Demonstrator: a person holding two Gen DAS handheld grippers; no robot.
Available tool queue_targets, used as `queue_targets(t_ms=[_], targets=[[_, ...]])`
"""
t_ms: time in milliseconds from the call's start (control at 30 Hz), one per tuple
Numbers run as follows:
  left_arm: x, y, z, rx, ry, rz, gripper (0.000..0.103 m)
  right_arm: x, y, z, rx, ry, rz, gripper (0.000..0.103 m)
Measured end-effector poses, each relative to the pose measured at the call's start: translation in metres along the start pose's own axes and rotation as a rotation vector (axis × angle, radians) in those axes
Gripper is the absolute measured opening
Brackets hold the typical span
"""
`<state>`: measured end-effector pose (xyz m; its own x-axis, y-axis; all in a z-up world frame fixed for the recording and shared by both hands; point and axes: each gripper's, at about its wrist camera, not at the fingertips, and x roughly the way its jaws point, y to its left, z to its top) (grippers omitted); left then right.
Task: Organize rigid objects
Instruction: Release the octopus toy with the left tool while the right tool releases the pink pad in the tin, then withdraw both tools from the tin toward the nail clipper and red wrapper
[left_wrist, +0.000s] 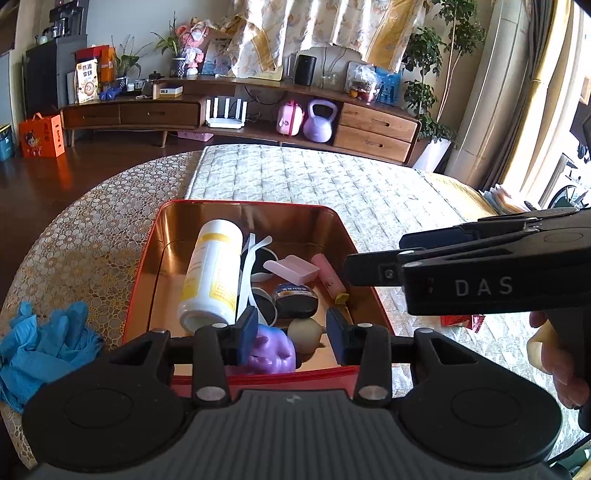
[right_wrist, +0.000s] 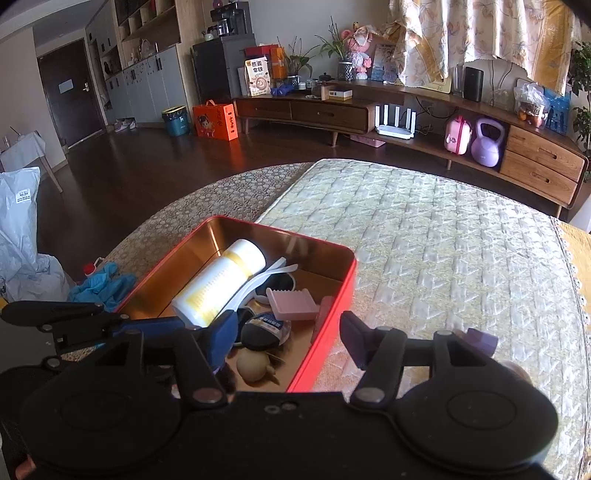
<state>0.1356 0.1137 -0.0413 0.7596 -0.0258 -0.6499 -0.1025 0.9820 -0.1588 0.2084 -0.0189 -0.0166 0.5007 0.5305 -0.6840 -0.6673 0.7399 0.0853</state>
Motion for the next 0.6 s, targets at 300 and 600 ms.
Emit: queue_targets(t_ms=[300, 600], targets=[[-0.019, -0.02, -0.004, 0.026, -0.021, -0.017, 0.045, -0.057, -0.021, -0.023, 0.034, -0.077, -0.02, 0.072], [-0.028, -0.042, -0.01, 0.045, -0.027, -0.048, 0.057, -0.1, -0.048, -0.064, 0.065, -0.115, -0.082, 0.082]])
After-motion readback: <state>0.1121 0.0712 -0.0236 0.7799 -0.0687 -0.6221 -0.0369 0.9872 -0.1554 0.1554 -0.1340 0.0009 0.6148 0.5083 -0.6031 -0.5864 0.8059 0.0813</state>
